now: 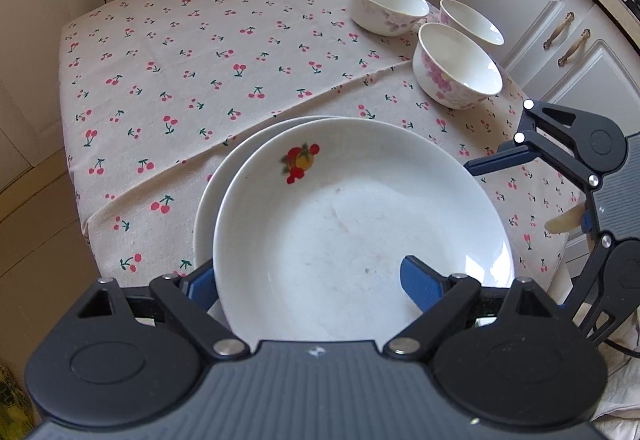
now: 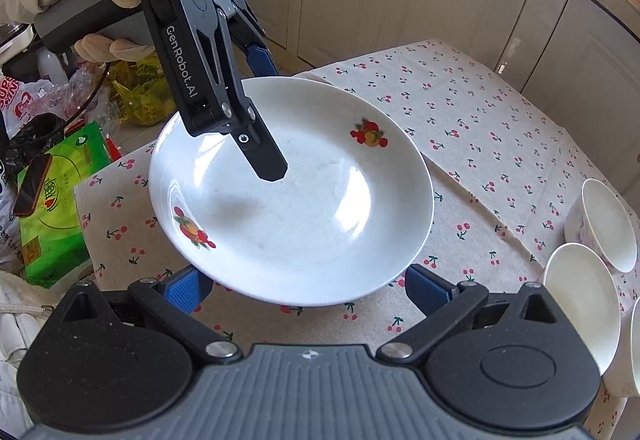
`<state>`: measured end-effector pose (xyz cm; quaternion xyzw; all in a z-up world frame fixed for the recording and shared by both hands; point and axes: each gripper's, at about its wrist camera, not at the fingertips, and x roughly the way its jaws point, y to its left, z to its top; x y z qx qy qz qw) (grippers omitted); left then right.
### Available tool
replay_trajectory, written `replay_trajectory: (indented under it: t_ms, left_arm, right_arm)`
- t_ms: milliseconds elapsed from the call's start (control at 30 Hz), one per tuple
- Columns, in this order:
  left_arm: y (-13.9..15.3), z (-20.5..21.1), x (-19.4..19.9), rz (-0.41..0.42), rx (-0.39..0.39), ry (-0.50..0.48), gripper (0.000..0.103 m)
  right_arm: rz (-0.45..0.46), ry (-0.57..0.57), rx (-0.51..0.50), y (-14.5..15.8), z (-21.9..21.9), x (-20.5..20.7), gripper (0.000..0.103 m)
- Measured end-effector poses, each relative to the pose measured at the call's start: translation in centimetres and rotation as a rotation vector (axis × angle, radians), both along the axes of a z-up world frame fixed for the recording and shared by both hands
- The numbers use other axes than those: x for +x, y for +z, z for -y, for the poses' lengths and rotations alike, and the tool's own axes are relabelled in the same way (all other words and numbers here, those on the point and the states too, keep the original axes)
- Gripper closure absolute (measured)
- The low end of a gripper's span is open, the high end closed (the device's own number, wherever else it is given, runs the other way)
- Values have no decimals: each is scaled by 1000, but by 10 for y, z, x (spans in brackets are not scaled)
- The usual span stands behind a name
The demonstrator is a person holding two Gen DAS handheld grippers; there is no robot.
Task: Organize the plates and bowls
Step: 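Lower the fruit-decal plate onto the plate stack and open the left gripper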
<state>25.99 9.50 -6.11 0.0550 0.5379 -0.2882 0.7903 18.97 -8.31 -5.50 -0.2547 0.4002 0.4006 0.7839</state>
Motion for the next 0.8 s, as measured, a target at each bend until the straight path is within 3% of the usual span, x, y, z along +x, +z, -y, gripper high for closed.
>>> replay_trajectory:
  t_ms: [800]
  left_arm:
    - [10,-9,-7,-18,-19,82,10]
  right_arm:
    - [43,57,-18,-1,-16,-6,0]
